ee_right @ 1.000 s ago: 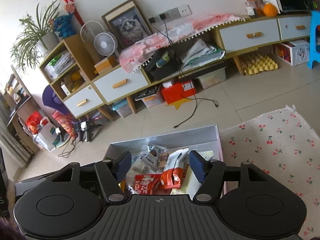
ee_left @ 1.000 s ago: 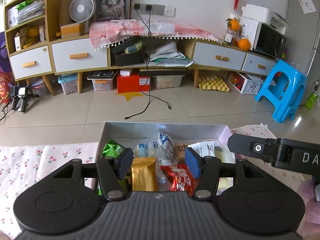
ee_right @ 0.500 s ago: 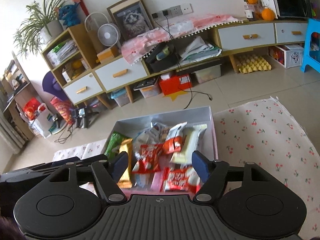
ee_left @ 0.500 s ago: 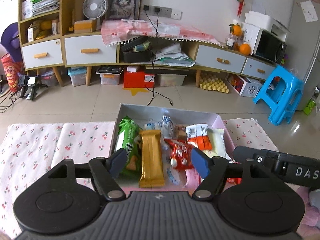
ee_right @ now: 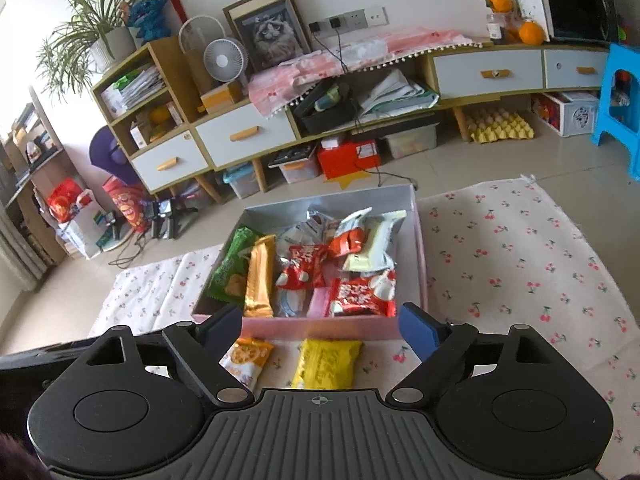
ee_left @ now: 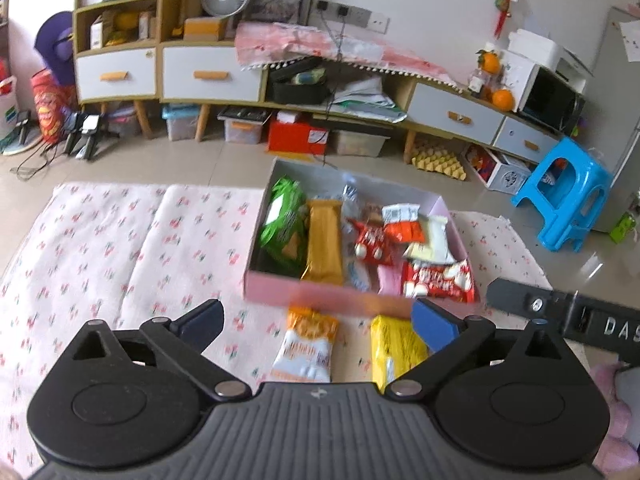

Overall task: Organize snacks
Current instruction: 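Open both tools and withdraw them from the box toward the last snacks, then grasp the orange cracker bag with left tool while right grasps yellow biscuit pack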

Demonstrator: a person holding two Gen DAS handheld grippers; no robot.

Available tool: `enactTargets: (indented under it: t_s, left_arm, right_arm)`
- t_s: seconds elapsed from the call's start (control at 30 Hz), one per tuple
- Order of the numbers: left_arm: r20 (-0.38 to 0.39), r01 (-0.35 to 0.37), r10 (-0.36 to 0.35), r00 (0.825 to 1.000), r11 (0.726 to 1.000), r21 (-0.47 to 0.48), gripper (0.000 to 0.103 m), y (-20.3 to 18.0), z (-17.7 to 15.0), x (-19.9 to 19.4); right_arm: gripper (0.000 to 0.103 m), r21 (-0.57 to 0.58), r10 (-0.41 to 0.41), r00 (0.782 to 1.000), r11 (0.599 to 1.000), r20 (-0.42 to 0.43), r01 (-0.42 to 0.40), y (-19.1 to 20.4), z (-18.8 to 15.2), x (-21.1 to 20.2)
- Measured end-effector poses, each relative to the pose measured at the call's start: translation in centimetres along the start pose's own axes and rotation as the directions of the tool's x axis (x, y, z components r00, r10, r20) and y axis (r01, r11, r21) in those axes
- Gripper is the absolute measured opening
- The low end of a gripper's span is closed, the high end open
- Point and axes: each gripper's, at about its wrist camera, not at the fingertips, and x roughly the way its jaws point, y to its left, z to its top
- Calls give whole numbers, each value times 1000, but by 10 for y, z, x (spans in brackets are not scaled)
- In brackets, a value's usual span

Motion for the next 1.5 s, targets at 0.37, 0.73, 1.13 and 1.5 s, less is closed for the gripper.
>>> enactTargets:
  t_s: [0.37, 0.73, 1.13, 1.5]
  left_arm:
    - [-47, -84, 83, 995, 996, -9, 102, 12, -32, -5]
    - [-84, -159, 167, 982, 983, 90, 102, 15, -51, 19]
    - [-74, -152, 156, 985, 987, 53, 95, 9, -55, 42]
    - [-53, -105, 107, 993, 993, 52, 77, 13, -49, 57]
  right_arm:
    - [98, -134, -89, 995, 987, -34, 83, 12, -39, 0]
    - [98, -221, -138, 987, 968, -84, 116, 16, -63, 16]
    - [98, -240, -196, 974, 957, -113, 165, 5, -70, 30]
    - [98, -228, -194, 974, 960, -114, 165, 7, -67, 34]
